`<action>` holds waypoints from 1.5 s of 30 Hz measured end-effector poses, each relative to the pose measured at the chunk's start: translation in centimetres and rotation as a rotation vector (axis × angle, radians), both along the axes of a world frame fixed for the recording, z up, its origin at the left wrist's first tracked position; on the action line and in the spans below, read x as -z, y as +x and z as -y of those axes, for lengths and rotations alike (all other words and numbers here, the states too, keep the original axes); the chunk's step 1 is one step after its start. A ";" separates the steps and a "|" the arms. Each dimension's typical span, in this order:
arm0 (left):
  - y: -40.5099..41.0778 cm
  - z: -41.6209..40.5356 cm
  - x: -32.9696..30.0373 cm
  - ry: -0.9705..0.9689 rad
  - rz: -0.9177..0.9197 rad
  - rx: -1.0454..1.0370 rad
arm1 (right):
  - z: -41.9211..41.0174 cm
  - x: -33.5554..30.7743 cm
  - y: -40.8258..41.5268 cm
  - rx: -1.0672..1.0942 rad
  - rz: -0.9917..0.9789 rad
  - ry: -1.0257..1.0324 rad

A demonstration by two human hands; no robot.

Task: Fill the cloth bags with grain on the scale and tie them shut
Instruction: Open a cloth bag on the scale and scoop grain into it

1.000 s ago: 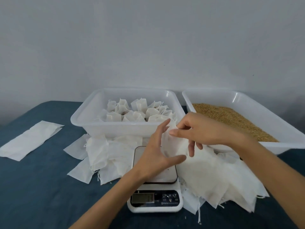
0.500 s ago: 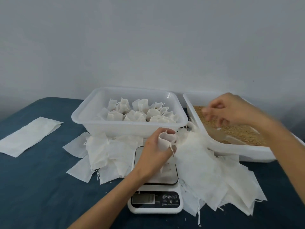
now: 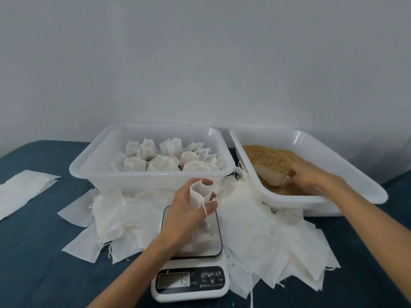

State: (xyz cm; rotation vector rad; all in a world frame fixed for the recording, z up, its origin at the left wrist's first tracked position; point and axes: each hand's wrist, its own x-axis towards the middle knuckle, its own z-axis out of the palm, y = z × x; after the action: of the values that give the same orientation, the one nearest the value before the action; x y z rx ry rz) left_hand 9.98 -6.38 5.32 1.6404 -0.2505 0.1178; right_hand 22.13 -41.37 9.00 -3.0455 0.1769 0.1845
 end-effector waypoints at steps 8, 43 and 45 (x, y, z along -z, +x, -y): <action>0.2 -0.2 0.1 -0.010 -0.007 -0.012 | 0.1 -1.0 1.9 0.120 0.231 -0.323; 0.7 -0.4 0.6 -0.022 -0.030 -0.014 | -6.5 -4.0 -8.3 -0.481 0.393 0.591; 0.7 -0.4 0.6 -0.012 -0.026 -0.014 | -7.1 -4.9 -9.5 -0.547 0.419 0.508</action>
State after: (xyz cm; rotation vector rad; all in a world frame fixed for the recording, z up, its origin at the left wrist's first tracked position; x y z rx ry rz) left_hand 10.70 -6.02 4.69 1.6311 -0.2180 0.1080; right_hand 12.67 -34.27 13.90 -2.4751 -0.6304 -0.3262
